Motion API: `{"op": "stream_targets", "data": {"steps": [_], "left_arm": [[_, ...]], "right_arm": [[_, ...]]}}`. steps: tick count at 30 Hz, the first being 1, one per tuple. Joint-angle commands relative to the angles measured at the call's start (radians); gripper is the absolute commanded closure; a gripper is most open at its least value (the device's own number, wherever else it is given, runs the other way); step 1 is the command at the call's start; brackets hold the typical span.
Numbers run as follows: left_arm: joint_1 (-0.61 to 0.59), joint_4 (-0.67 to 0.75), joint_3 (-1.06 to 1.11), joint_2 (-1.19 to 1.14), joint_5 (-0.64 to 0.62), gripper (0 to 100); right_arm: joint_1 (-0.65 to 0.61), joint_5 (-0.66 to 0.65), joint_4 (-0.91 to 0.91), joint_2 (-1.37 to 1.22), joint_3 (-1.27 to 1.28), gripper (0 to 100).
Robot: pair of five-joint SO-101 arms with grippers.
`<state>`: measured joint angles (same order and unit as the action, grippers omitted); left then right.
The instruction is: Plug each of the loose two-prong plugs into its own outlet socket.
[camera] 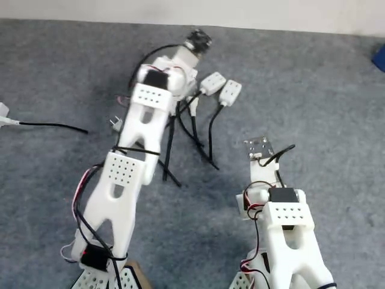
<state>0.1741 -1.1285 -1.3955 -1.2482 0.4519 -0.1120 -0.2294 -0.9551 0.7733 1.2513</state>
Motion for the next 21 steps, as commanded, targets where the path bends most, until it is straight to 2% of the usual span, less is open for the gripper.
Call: {"op": "stream_targets", "data": {"steps": [1, 8, 14, 21], "left_arm": [[0.022, -0.005, 0.021, 0.022, 0.005, 76], [0.036, 0.066, 0.119, 0.025, 0.005, 76], [-0.028, 0.189, 0.186, 0.007, 0.029, 76], [-0.008, 0.121, 0.186, -0.030, 0.183, 93]], "right_arm": [[-0.012, -0.011, 0.010, 0.005, -0.002, 58.4], [-0.012, -0.011, 0.010, 0.005, -0.002, 58.4], [-0.012, -0.011, 0.010, 0.005, -0.002, 58.4], [-0.012, -0.011, 0.010, 0.005, -0.002, 58.4]]}}
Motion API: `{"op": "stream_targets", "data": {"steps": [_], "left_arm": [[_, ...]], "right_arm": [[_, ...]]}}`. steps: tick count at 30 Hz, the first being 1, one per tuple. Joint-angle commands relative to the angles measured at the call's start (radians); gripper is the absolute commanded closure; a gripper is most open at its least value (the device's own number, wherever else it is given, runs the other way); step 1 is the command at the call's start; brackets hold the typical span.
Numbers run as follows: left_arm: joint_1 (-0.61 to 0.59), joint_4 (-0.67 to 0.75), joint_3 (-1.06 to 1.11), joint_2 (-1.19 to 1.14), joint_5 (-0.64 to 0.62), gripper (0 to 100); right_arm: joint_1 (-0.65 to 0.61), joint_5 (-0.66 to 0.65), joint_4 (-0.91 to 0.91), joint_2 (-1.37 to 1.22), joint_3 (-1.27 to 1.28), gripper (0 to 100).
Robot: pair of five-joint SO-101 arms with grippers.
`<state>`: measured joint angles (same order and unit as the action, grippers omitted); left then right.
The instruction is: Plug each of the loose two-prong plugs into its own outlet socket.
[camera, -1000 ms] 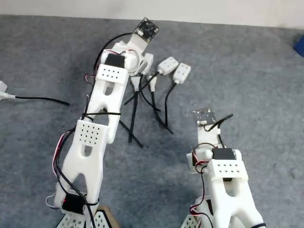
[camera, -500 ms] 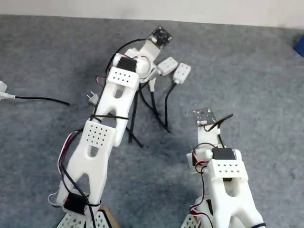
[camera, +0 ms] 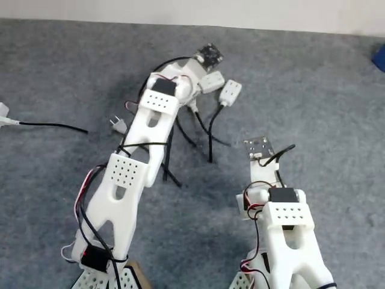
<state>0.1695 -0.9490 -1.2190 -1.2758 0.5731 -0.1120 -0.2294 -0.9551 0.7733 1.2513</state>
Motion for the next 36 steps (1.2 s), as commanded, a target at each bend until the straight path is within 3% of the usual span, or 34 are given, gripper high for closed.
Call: {"op": "stream_targets", "data": {"steps": [1, 4, 8, 16, 19, 23, 28, 36], "left_arm": [[-0.007, -0.066, 0.008, -0.001, 0.064, 94], [-0.035, -0.101, -0.039, 0.024, 0.035, 100], [-0.108, -0.235, -0.194, 0.113, 0.014, 100], [-0.105, -0.796, -0.421, 0.348, 0.043, 100], [-0.108, -0.842, -0.374, 0.432, 0.040, 100], [-0.151, -0.844, -0.139, 0.553, 0.052, 100], [-0.150, -0.845, 0.377, 0.776, 0.169, 100], [0.104, -0.838, 1.285, 1.376, 0.348, 100]], "right_arm": [[-0.012, -0.011, 0.010, 0.005, -0.002, 58.4], [-0.012, -0.011, 0.010, 0.002, -0.002, 58.4], [-0.012, -0.011, 0.010, -0.001, -0.002, 58.4], [-0.012, -0.011, 0.012, -0.001, -0.002, 58.4], [-0.012, -0.011, 0.012, -0.002, -0.002, 58.4], [-0.012, -0.011, 0.021, -0.002, -0.002, 58.4], [-0.012, -0.012, 0.038, -0.002, 0.012, 58.4], [-0.010, -0.012, 0.035, -0.002, 0.013, 58.4]]}}
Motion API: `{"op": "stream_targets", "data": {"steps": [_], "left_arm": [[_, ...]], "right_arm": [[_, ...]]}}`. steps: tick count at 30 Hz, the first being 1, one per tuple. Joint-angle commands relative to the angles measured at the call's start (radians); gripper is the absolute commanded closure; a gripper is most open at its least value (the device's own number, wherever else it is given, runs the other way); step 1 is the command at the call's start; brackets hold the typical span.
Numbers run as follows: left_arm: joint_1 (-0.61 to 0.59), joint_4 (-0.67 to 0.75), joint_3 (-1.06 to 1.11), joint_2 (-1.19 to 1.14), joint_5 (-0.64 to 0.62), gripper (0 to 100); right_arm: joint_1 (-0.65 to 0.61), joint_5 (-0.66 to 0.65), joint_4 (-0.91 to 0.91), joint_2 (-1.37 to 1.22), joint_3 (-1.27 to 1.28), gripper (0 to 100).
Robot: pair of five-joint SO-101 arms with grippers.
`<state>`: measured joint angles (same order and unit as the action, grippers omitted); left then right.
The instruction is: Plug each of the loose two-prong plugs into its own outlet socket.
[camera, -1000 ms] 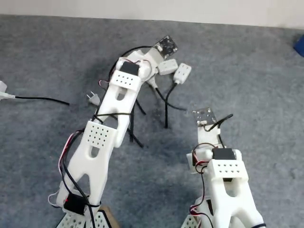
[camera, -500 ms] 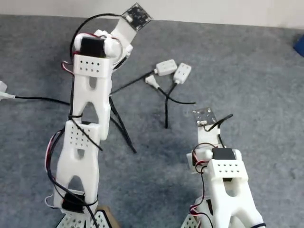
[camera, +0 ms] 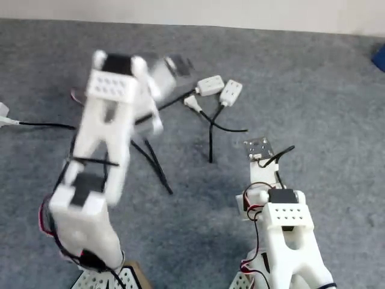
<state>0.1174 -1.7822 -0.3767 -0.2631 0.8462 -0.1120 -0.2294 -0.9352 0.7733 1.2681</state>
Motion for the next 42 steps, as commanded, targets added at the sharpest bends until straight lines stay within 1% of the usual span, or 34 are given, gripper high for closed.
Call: {"op": "stream_targets", "data": {"steps": [1, 4, 6, 9, 13, 16, 21, 24, 30, 33, 35, 37, 39, 42], "left_arm": [[0.197, 0.005, 0.535, 0.447, 0.083, 100], [0.298, 0.087, 0.799, 0.699, 0.084, 100], [0.337, 0.152, 0.958, 0.849, 0.081, 100], [0.348, 0.276, 1.167, 1.030, 0.026, 100], [0.343, 0.431, 1.394, 1.184, 0.018, 100], [0.351, 0.483, 1.495, 1.247, 0.017, 100], [0.357, 0.506, 1.503, 1.280, -0.029, 100], [0.418, 0.508, 1.509, 1.282, -0.040, 100], [0.573, 0.512, 1.486, 1.282, -0.192, 100], [0.607, 0.512, 1.474, 1.282, -0.256, 100], [0.604, 0.528, 1.472, 1.282, -0.279, 100], [0.573, 0.548, 1.478, 1.280, -0.301, 100], [0.513, 0.582, 1.489, 1.279, -0.321, 100], [0.374, 0.624, 1.517, 1.279, -0.330, 100]], "right_arm": [[-0.010, -0.012, 0.015, -0.002, -0.004, 58.4], [-0.010, -0.012, 0.015, -0.002, -0.004, 58.4], [-0.010, -0.012, 0.015, -0.002, -0.004, 58.4], [-0.008, -0.012, 0.015, -0.002, -0.004, 58.4], [-0.008, -0.012, 0.015, -0.002, -0.004, 58.4], [-0.008, -0.012, 0.016, -0.002, -0.004, 58.4], [-0.010, -0.012, 0.016, -0.002, -0.004, 58.4], [-0.010, -0.012, 0.018, -0.002, -0.004, 58.4], [-0.010, -0.012, 0.018, -0.004, -0.004, 58.4], [-0.010, -0.012, 0.018, -0.004, -0.004, 58.4], [-0.010, -0.012, 0.018, -0.004, -0.002, 58.4], [-0.010, -0.012, 0.018, -0.004, -0.002, 58.4], [-0.010, -0.012, 0.018, -0.004, -0.002, 58.4], [-0.010, -0.012, 0.018, -0.004, -0.001, 58.4]]}}
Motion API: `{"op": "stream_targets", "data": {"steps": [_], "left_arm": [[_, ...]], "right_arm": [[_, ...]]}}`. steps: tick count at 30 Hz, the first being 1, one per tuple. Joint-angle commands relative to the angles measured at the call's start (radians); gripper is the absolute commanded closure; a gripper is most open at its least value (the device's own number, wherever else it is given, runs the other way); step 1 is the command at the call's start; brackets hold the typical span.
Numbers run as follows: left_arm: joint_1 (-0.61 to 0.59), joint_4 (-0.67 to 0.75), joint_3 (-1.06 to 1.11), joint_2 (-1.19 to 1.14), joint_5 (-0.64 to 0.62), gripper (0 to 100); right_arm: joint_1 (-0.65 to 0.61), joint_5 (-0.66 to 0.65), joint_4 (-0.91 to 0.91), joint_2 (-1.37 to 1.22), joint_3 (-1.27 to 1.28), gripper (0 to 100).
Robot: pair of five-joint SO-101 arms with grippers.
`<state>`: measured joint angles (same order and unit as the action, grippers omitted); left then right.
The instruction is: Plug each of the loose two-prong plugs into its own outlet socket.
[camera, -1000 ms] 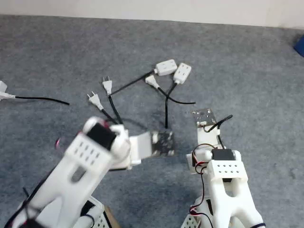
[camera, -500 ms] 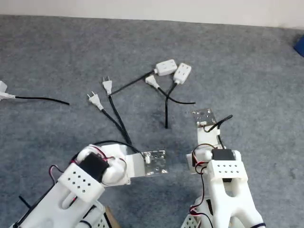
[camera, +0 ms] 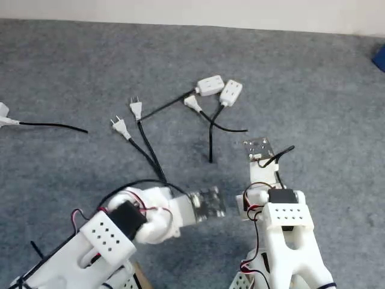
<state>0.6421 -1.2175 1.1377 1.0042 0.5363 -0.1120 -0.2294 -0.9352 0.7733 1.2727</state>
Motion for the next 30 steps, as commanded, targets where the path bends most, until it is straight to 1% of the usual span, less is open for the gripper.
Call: {"op": "stream_targets", "data": {"steps": [1, 2, 4, 5, 9, 12, 13, 17, 18, 21, 26, 30], "left_arm": [[-0.191, 0.064, 0.012, 0.012, -0.018, 100], [-0.223, 0.066, 0.022, 0.010, -0.014, 100], [-0.228, 0.061, 0.051, 0.010, 0.021, 100], [-0.216, 0.061, 0.070, 0.010, 0.040, 100], [-0.125, 0.063, 0.104, 0.013, 0.041, 99], [-0.105, 0.068, 0.104, 0.016, 0.040, 98], [-0.105, 0.066, 0.102, 0.016, 0.043, 95], [-0.107, 0.060, 0.097, 0.021, 0.046, 73], [-0.108, 0.049, 0.091, 0.021, 0.063, 70], [-0.108, -0.003, 0.051, 0.021, 0.137, 72], [-0.110, -0.097, -0.064, 0.021, 0.143, 78], [-0.199, -0.081, -0.168, 0.016, 0.144, 79]], "right_arm": [[-0.010, -0.012, 0.018, -0.004, -0.005, 58.4], [-0.010, -0.012, 0.018, -0.004, -0.005, 58.4], [-0.012, -0.012, 0.018, -0.004, -0.005, 58.4], [-0.012, -0.012, 0.018, -0.004, -0.005, 58.4], [-0.012, -0.011, 0.018, -0.004, -0.005, 58.4], [-0.010, -0.011, 0.018, -0.004, -0.005, 58.4], [-0.010, -0.011, 0.018, -0.004, -0.005, 58.4], [-0.010, -0.011, 0.018, -0.004, -0.005, 58.4], [-0.010, -0.011, 0.018, -0.004, -0.005, 58.4], [-0.010, -0.011, 0.018, -0.004, -0.005, 58.4], [-0.010, -0.011, 0.018, -0.004, -0.005, 58.4], [-0.010, -0.011, 0.018, -0.004, -0.005, 58.4]]}}
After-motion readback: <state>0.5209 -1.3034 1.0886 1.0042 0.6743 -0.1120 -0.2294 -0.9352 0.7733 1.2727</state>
